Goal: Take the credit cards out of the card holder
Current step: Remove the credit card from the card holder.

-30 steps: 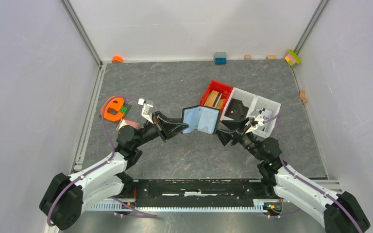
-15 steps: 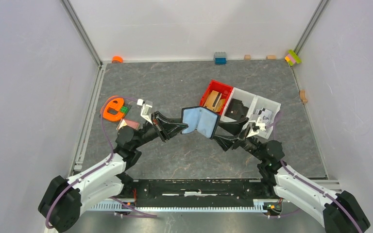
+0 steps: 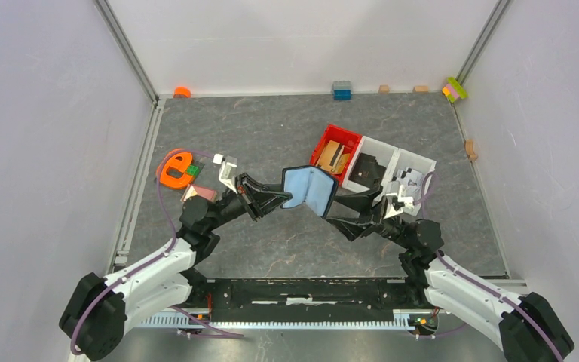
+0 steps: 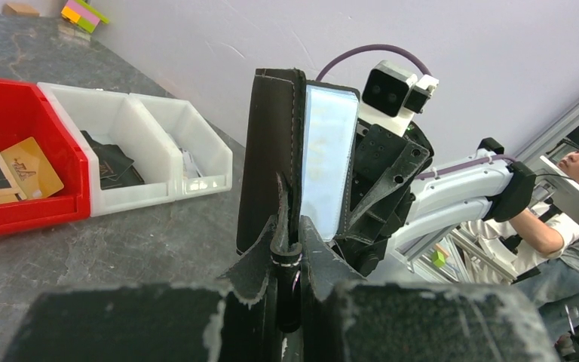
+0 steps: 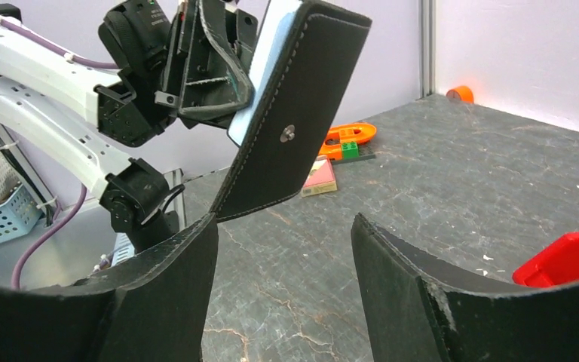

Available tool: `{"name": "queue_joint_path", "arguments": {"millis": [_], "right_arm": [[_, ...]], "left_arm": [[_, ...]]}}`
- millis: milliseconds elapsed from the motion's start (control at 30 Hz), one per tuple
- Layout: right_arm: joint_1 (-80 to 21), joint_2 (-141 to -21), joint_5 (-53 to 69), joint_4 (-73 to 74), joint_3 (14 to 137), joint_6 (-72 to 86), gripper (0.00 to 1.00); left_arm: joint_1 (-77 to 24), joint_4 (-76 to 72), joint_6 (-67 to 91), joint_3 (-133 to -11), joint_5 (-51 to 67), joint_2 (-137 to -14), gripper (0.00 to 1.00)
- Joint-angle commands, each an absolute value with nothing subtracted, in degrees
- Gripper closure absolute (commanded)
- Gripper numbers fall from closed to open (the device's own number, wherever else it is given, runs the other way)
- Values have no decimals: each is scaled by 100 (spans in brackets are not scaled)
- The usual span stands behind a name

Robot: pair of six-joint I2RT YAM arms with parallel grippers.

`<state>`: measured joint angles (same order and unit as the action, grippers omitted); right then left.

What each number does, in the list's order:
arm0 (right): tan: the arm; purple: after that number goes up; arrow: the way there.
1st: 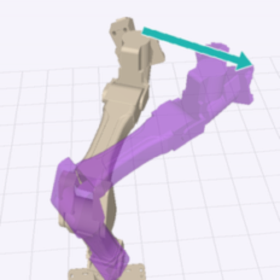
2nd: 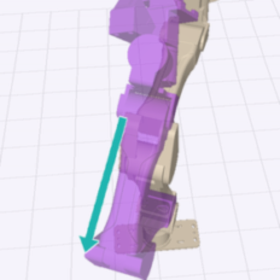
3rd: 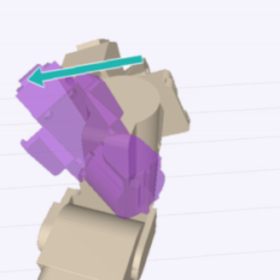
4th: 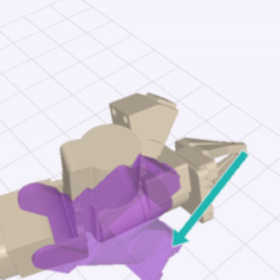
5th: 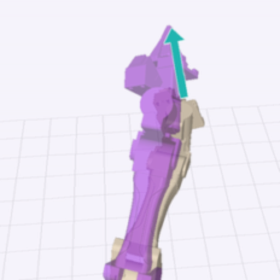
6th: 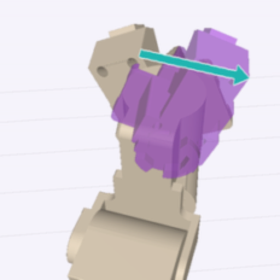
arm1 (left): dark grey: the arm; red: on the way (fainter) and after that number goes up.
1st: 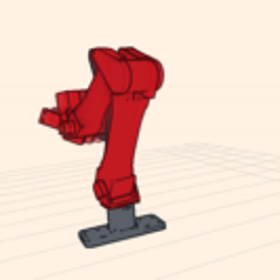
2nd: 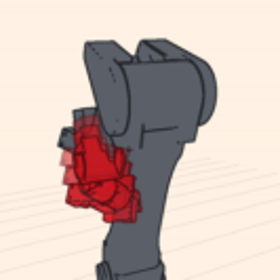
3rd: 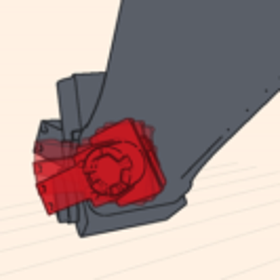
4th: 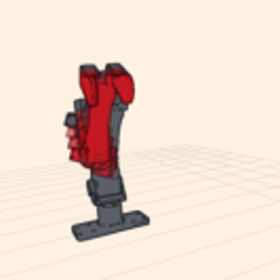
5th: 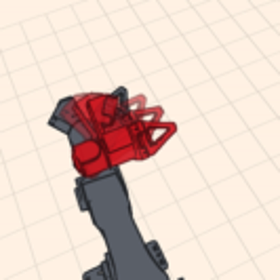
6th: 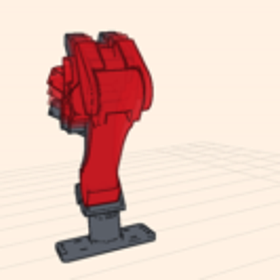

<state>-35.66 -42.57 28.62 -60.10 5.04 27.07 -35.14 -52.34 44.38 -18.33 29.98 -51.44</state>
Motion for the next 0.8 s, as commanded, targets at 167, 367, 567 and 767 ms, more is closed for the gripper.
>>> {"name": "queue_joint_path", "arguments": {"millis": [167,367,567,767], "right_arm": [[-3568,-4066,3062,-6481,390,2692,32],[-3568,-4078,3003,-6407,413,2672,37],[-3568,-4070,2735,-6068,481,2610,54],[-3568,-4077,2388,-5558,603,2475,64]], "left_arm": [[-3560,-5378,4281,-1942,2948,-5165,98],[-3568,-5326,4254,-1942,2940,-5114,98],[-3577,-5400,4275,-1938,3006,-5142,98],[-3621,-5601,4319,-1947,3223,-5196,98]]}}
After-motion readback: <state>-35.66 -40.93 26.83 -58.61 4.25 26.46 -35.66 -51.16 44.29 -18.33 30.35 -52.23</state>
